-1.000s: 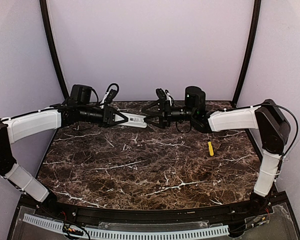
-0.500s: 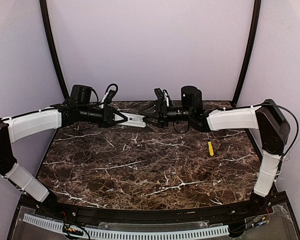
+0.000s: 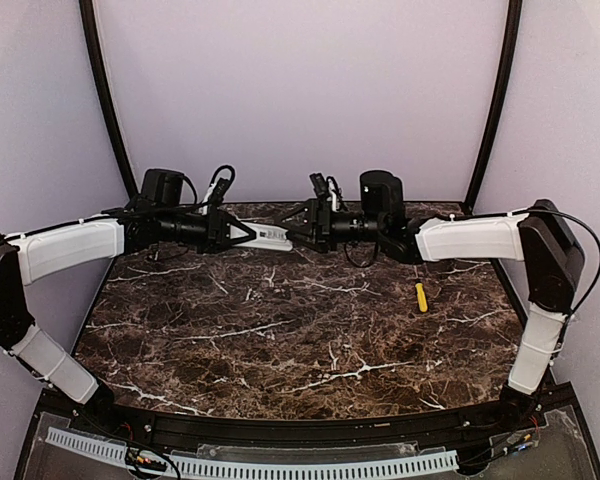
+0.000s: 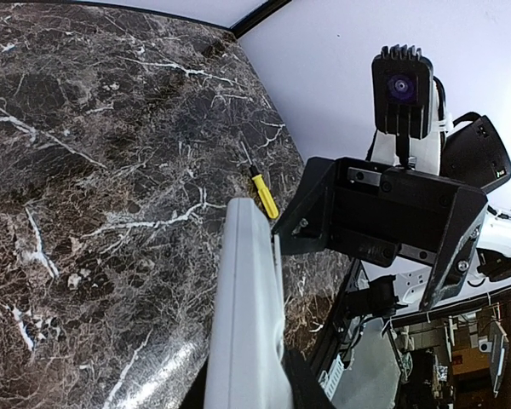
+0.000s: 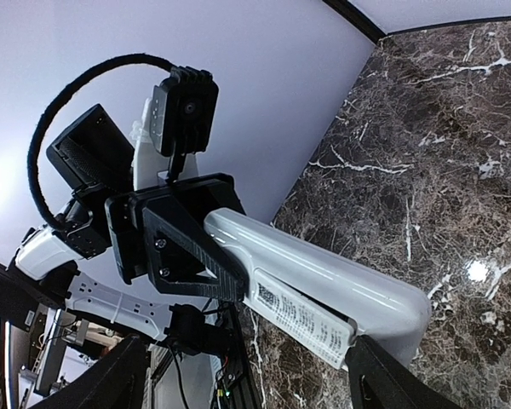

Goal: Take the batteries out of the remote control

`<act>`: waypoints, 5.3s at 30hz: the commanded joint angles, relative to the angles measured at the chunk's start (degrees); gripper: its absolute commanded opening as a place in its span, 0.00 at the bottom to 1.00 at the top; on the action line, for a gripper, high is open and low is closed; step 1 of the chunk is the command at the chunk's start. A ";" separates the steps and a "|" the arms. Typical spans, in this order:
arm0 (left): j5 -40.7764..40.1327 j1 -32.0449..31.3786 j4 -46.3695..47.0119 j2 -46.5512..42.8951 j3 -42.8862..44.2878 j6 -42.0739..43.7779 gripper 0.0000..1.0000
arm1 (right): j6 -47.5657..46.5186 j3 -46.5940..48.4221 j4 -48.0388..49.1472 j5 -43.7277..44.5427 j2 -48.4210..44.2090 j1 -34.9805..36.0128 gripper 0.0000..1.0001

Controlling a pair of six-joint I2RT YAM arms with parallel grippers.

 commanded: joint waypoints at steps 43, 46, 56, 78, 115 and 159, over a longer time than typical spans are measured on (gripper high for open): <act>-12.56 -3.64 -4.63 -4.69 4.00 11.67 0.00 | 21.09 -4.13 25.02 -11.98 2.75 3.97 0.80; -13.91 -3.64 -5.61 -4.26 4.34 11.81 0.00 | 20.98 -4.13 24.92 -12.08 2.57 3.95 0.80; -15.35 -3.64 -6.59 -3.76 4.68 12.03 0.00 | 19.92 -3.79 23.76 -12.35 2.26 3.95 0.80; -12.35 -3.64 -5.31 -3.07 4.46 11.03 0.00 | -2.87 -0.58 -8.37 -2.83 -7.10 3.69 0.80; -8.35 -15.68 23.24 5.11 -17.53 -18.01 0.00 | -24.71 -12.62 -43.38 30.96 -27.08 0.66 0.88; -20.78 -16.80 -5.06 13.18 -7.90 -3.81 0.43 | -30.89 -16.69 -49.08 38.69 -28.71 -2.37 0.94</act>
